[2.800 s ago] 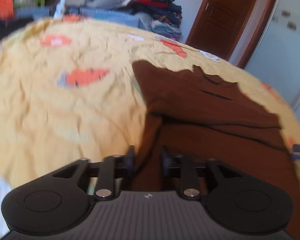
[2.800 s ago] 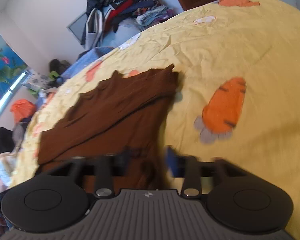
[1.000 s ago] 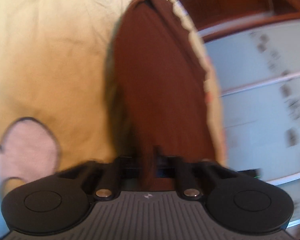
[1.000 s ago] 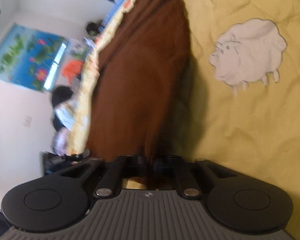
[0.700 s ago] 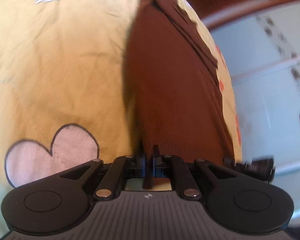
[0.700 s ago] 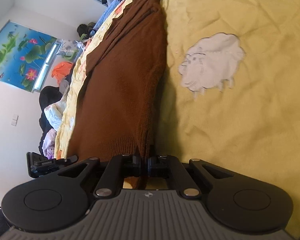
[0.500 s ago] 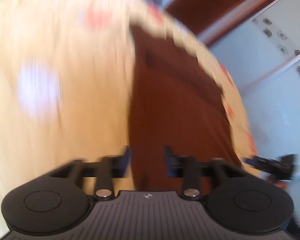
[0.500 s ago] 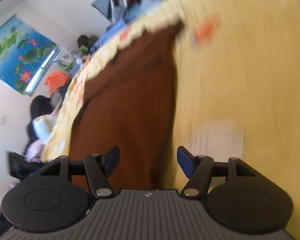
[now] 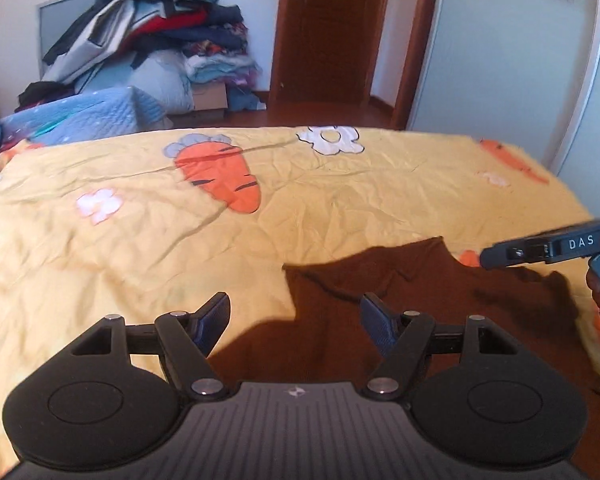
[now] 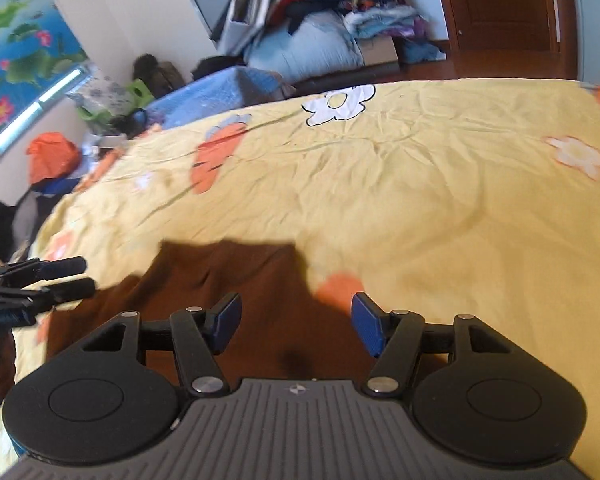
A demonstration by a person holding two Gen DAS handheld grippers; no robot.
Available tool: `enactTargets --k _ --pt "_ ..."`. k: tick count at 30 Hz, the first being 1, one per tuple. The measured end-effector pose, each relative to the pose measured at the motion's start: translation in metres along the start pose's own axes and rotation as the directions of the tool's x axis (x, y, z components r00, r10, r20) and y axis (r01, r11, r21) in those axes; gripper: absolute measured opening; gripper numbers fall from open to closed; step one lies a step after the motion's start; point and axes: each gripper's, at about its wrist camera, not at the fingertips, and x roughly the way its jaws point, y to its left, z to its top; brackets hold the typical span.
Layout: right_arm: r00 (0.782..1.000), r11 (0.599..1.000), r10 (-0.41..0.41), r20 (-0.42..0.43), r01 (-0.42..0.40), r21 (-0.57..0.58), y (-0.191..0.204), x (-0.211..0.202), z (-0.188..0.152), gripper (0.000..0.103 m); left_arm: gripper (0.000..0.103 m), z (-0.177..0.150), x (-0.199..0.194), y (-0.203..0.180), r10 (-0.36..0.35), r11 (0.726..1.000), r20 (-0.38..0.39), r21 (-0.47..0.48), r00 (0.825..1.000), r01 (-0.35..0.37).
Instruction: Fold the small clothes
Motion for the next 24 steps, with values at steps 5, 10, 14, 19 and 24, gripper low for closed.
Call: enactTargets --k 5,10,14,19,24 --pt "0.998 0.995 -0.023 -0.065 0.016 -0.103 0.015 0.053 0.015 0.062 0.059 0.006 0.057 -0.024 -0.013 0.992 -0.106 0.120 0.994 0.026" --pt "0.999 0.988 0.033 -0.034 -0.038 -0.151 0.027 0.056 0.021 0.012 0.007 0.001 0.058 -0.039 0.000 0.981 0.020 0.195 1.000 -0.004" --pt "0.999 0.988 -0.023 0.038 0.028 -0.150 0.023 0.065 0.011 0.009 0.008 -0.004 0.076 -0.026 0.091 0.984 -0.004 0.152 0.996 -0.089" --pt "0.997 0.999 0.015 0.070 -0.012 -0.034 0.018 0.032 0.000 0.072 0.025 -0.006 0.022 -0.016 0.089 0.988 0.064 0.121 0.994 -0.096" --pt "0.993 0.998 0.027 0.111 -0.022 -0.052 0.011 -0.016 -0.029 0.073 0.086 -0.037 -0.028 0.000 -0.021 0.999 0.122 0.042 0.992 0.016"
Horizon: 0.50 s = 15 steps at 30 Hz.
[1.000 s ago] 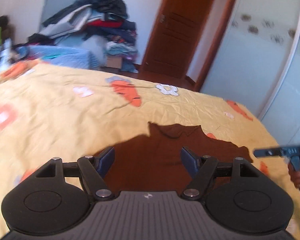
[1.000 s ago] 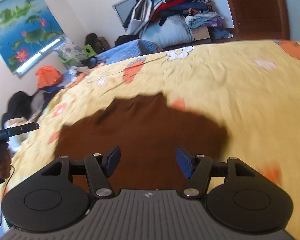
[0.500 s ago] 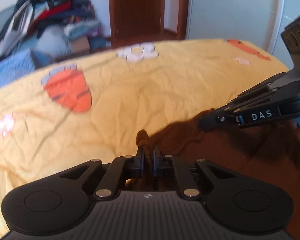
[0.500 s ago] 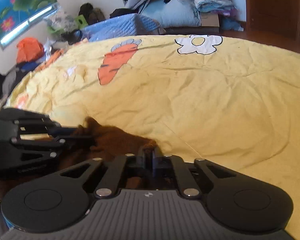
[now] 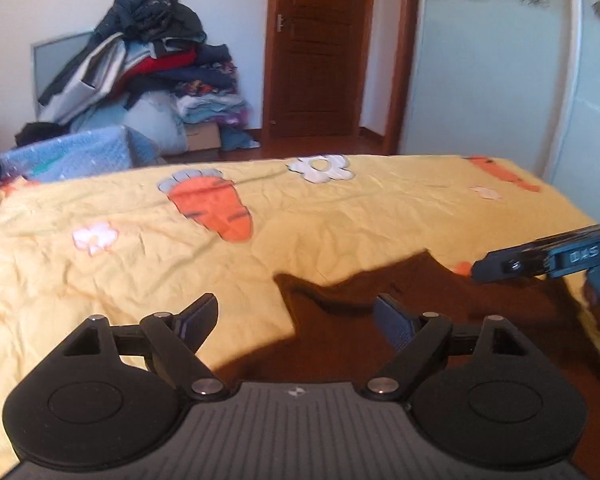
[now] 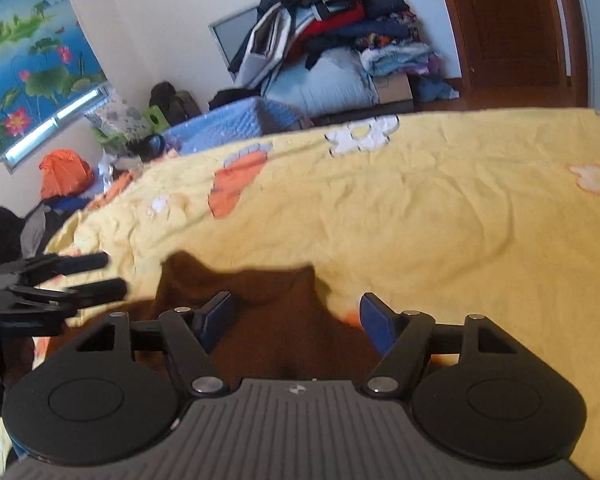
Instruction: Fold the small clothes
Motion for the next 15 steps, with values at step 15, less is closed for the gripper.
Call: enactTargets --k 15 --pt "0.992 0.991 -0.100 0.076 0.106 -0.078 0.033 -0.059 -0.049 0.096 0.089 -0.050 -0.057 -0.016 0.204 0.977 -0.012 -0.054 0.979 -0.205"
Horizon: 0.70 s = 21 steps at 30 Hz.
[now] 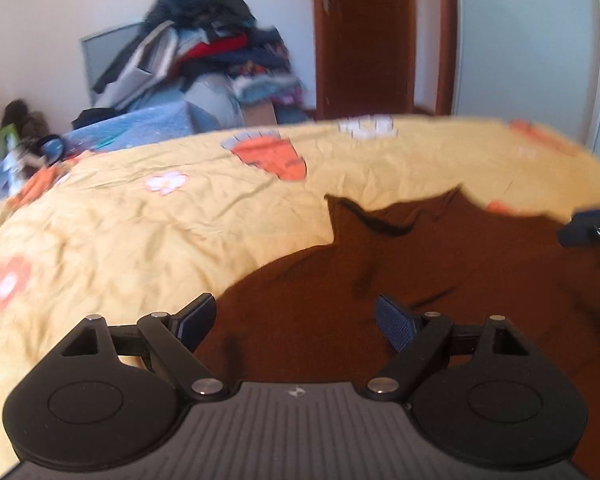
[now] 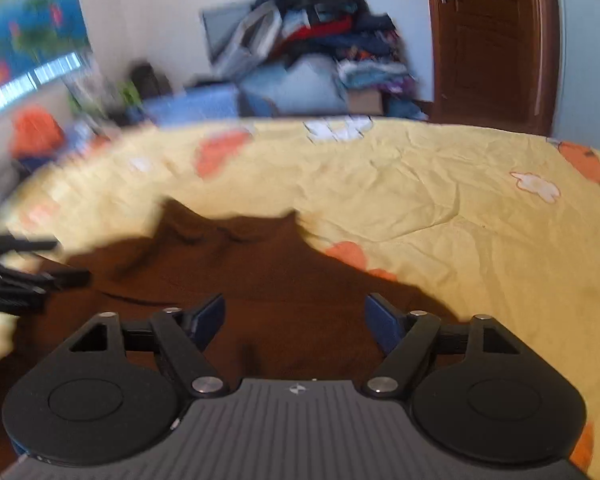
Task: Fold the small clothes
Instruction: 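Grasp the hem with both grippers and lift it toward the collar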
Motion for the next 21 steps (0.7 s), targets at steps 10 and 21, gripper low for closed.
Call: enactTargets --k 10,21 --pt "0.991 0.959 -0.107 -0.080 0.124 0.254 -0.054 -0.064 -0.082 0.077 0.090 -0.093 -0.065 0.057 -0.100 0.852 -0.064 -0.522 0.993 0.053" --pt "0.985 0.983 -0.140 -0.102 0.151 0.108 -0.037 -0.041 -0.078 0.015 0.013 -0.088 -0.061 0.043 0.075 0.951 -0.139 -0.287 0.987 -0.113"
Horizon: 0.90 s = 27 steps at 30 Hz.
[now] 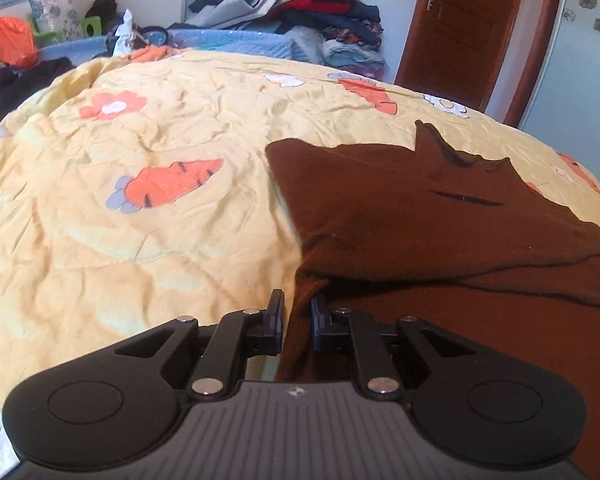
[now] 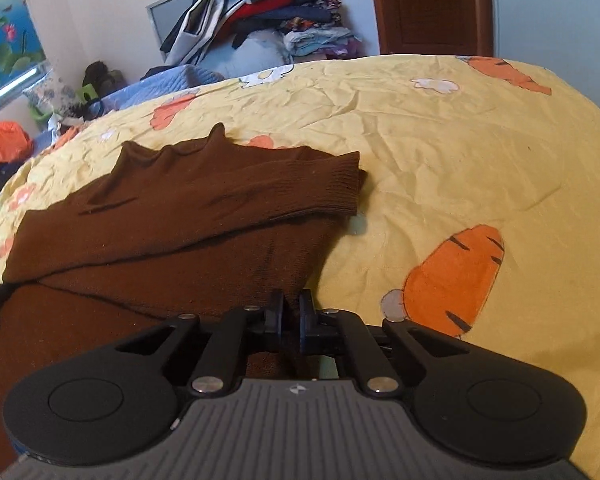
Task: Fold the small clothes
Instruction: 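Grasp the hem with both grippers and lift it toward the collar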
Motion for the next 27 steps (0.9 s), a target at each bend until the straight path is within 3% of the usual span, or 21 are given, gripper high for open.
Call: enactTargets --k 1,3,5,6,7,8,9,10,11,12,13,14,16,20,21,22,23,24,25,26,27 --pt "1.000 1.000 -0.003 0.005 0.003 0.013 0.002 -0.001 -0.001 0.024 0.013 -0.002 -0.006 0.003 -0.024 0.999 -0.012 -0.030 1.000 0.024" --pt "1.000 0.998 0.025 0.014 -0.026 0.054 0.004 -0.014 -0.007 0.063 0.020 -0.013 -0.022 0.008 -0.073 0.994 -0.022 -0.081 0.997 0.071" --pt "0.997 0.997 0.064 0.041 -0.066 0.046 0.007 -0.035 -0.018 0.087 0.055 -0.030 -0.037 0.012 -0.111 0.988 -0.022 -0.111 0.994 0.108" --pt "0.997 0.997 0.062 0.055 -0.064 0.031 0.008 -0.044 -0.026 0.086 0.084 -0.039 -0.044 0.013 -0.114 0.986 -0.008 -0.123 0.993 0.112" --pt "0.997 0.998 0.053 0.052 -0.054 0.016 0.009 -0.050 -0.031 0.085 0.091 -0.048 -0.050 0.013 -0.112 0.985 0.018 -0.133 0.994 0.113" --pt "0.998 0.999 0.048 0.031 -0.048 0.010 0.010 -0.052 -0.036 0.076 0.091 -0.055 -0.054 0.012 -0.115 0.984 0.026 -0.134 0.993 0.117" --pt "0.999 0.998 0.054 0.004 -0.054 0.015 0.009 -0.051 -0.041 0.057 0.091 -0.059 -0.056 0.008 -0.113 0.986 0.037 -0.119 0.993 0.116" --pt "0.997 0.998 0.069 -0.024 -0.069 0.016 0.010 -0.048 -0.045 0.049 0.090 -0.061 -0.056 0.003 -0.104 0.989 0.040 -0.098 0.994 0.108" --pt "0.998 0.998 0.062 -0.004 -0.062 -0.018 0.014 -0.049 -0.050 0.028 0.090 -0.061 -0.055 -0.003 -0.088 0.993 0.041 -0.071 0.995 0.090" --pt "0.998 0.998 0.059 -0.012 -0.059 -0.037 0.016 -0.048 -0.051 0.012 0.079 -0.061 -0.053 -0.009 -0.067 0.997 0.042 -0.040 0.997 0.069" --pt "0.998 0.997 0.066 -0.022 -0.067 -0.029 0.014 -0.046 -0.051 0.011 0.036 -0.061 -0.052 -0.015 -0.040 0.999 0.049 0.002 0.998 0.040" --pt "0.997 0.997 0.077 -0.015 -0.077 -0.012 0.009 -0.046 -0.051 0.008 0.016 -0.060 -0.050 -0.018 -0.001 0.999 0.052 0.050 0.999 -0.001" --pt "0.995 0.995 0.095 -0.003 -0.095 0.027 -0.005 -0.047 -0.053 0.007 0.008 -0.059 -0.048 -0.009 -0.019 0.998 0.058 0.067 0.998 0.015" --pt "0.996 0.993 0.094 0.006 -0.094 0.077 -0.016 -0.055 -0.060 0.009 0.008 -0.059 -0.054 0.004 -0.048 0.997 0.032 0.056 0.998 0.046" --pt "0.996 0.992 0.090 0.001 -0.090 0.089 -0.013 -0.057 -0.061 0.021 0.008 -0.059 -0.056 0.008 -0.075 0.997 0.013 0.018 0.997 0.074" --pt "0.994 0.987 0.107 -0.009 -0.105 0.122 -0.013 -0.061 -0.062 0.029 0.011 -0.060 -0.060 0.013 -0.106 0.994 -0.009 -0.035 0.994 0.105" --pt "0.990 0.978 0.137 -0.021 -0.132 0.163 -0.014 -0.067 -0.064 0.055 0.014 -0.062 -0.064 0.018 -0.142 0.987 -0.035 -0.086 0.989 0.138" --pt "0.983 0.965 0.180 -0.024 -0.172 0.196 -0.016 -0.075 -0.068 0.078 0.027 -0.067 -0.070 0.024 -0.197 0.971 -0.057 -0.146 0.979 0.188" --pt "0.977 0.955 0.214 -0.020 -0.205 0.213 -0.016 -0.084 -0.074 0.083 0.048 -0.074 -0.076 0.030 -0.254 0.950 -0.057 -0.202 0.965 0.238" --pt "0.970 0.946 0.243 -0.027 -0.230 0.228 -0.017 -0.091 -0.080 0.085 0.062 -0.082 -0.083 0.037 -0.312 0.922 -0.042 -0.254 0.949 0.292" --pt "0.959 0.932 0.281 -0.048 -0.260 0.252 -0.018 -0.096 -0.088 0.084 0.084 -0.091 -0.089 0.042 -0.373 0.885 -0.025 -0.308 0.927 0.348"
